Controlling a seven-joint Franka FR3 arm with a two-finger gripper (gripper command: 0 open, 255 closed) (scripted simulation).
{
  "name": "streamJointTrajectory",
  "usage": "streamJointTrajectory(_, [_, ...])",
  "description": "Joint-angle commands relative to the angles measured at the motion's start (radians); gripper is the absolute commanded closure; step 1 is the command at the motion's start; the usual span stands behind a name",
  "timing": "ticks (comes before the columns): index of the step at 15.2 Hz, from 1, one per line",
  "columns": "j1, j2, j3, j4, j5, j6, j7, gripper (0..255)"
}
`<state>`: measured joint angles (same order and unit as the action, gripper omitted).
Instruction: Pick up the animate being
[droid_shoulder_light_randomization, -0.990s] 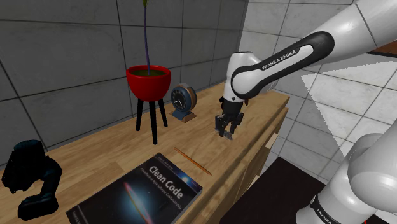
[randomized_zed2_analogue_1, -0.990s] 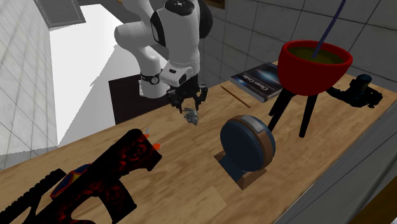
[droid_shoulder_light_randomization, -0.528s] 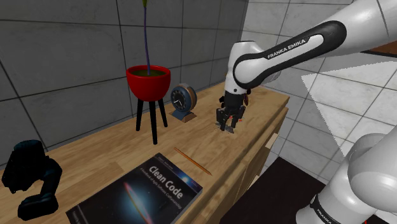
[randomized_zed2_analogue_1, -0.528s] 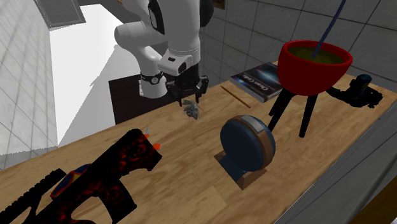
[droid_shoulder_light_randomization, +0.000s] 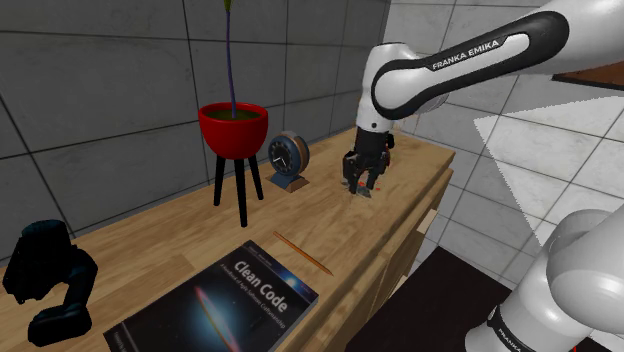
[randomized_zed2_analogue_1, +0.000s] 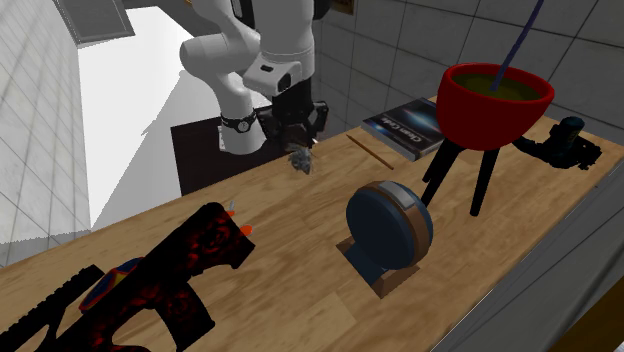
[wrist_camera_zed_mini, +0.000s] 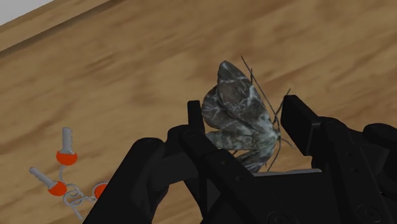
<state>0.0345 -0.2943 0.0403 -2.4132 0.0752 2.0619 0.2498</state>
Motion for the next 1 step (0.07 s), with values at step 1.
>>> streamJointTrajectory(1, [0.000,-0.002,-0.001,0.005,0.000,-0.008,0.000,255])
